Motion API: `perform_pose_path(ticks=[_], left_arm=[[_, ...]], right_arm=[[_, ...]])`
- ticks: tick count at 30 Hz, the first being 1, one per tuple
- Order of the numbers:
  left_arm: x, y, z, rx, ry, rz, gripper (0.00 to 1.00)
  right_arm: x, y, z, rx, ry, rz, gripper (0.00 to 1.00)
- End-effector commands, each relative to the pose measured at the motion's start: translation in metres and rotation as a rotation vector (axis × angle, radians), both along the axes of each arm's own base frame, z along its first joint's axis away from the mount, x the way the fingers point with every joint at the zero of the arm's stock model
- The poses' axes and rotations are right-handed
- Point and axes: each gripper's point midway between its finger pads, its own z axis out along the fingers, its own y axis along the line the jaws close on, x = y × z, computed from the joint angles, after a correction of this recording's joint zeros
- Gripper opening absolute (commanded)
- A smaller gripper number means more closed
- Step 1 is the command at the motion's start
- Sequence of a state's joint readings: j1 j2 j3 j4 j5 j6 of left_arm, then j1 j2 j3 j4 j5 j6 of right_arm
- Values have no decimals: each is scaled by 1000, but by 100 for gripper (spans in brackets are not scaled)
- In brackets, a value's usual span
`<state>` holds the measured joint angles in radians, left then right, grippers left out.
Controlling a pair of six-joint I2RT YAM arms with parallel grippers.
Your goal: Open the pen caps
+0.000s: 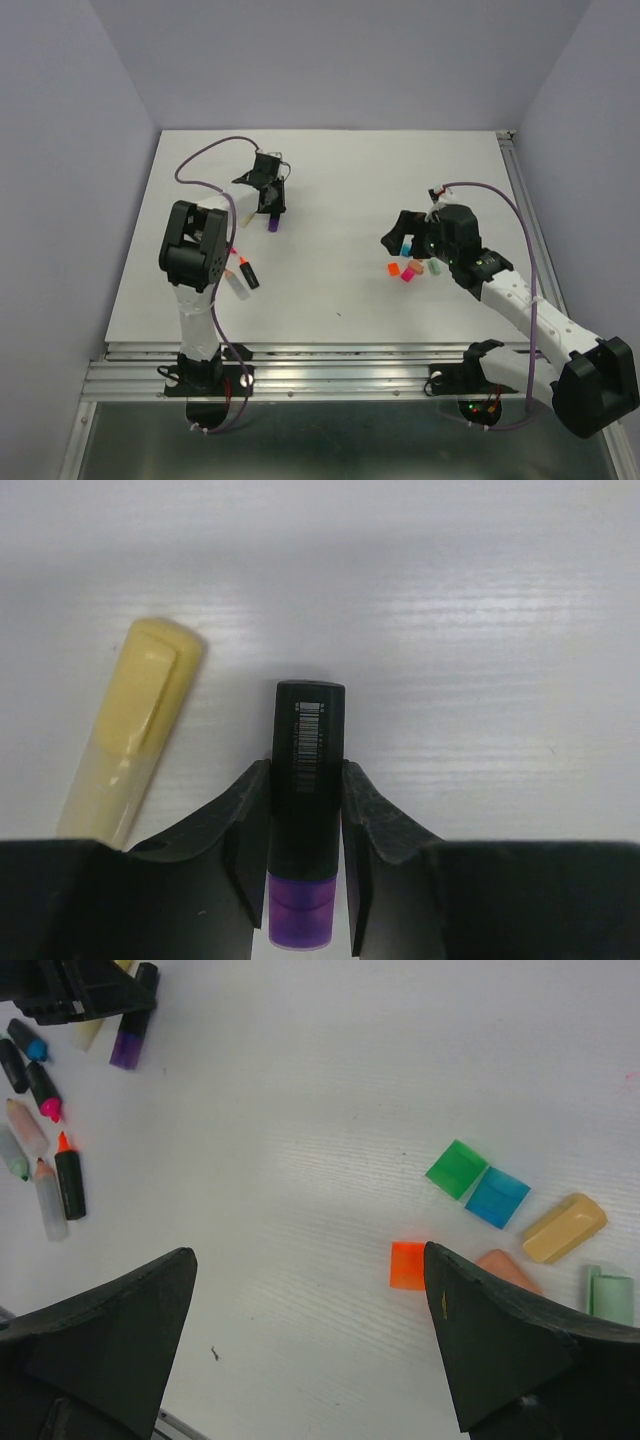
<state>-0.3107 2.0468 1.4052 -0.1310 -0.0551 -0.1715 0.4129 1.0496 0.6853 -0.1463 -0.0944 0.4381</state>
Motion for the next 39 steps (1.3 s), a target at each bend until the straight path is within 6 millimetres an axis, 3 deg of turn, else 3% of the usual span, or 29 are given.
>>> perform_pose_path(ticks=[1, 3, 4, 5, 7, 8, 9, 10, 11, 12, 15, 20, 25, 33, 39], left_arm=[[-19, -7, 57, -168, -62, 122, 0], [-42, -18, 76, -259, -101, 159, 0], [-58, -27, 70, -267, -103, 157, 0], [-65, -29, 93, -294, -160, 172, 0], [-80, -33, 103, -320, -198, 261, 0], [-92, -38, 100, -330, -190, 269, 0], [-105, -56, 117, -391, -215, 271, 0], [-113, -51, 112, -369, -227, 325, 0], [-122, -58, 124, -407, -250, 342, 0], [-134, -72, 126, -466, -238, 364, 0], [-154, -83, 125, -558, -221, 422, 0], [-170, -97, 146, -565, -279, 438, 0], [-186, -111, 147, -602, -247, 460, 0], [-201, -123, 139, -628, -207, 494, 0], [-201, -131, 139, -604, -204, 487, 0]], right_arm=[[-11, 29, 14, 109, -25, 155, 100], [-22, 45, 21, 187, -23, 244, 100], [-28, 51, 22, 235, -24, 271, 100], [-32, 56, 26, 275, -32, 299, 100], [-40, 67, 39, 345, -66, 349, 100], [-43, 71, 41, 365, -62, 352, 100], [-47, 75, 41, 362, -54, 357, 100], [-52, 86, 43, 338, -64, 362, 100], [-55, 93, 41, 318, -62, 361, 100], [-59, 98, 37, 299, -53, 358, 100], [-74, 122, 38, 329, -56, 389, 100], [-77, 145, 30, 329, -25, 367, 100], [-73, 168, 24, 292, -23, 319, 100], [-58, 177, 11, 258, -32, 226, 95], [-55, 179, 17, 260, -65, 208, 82]])
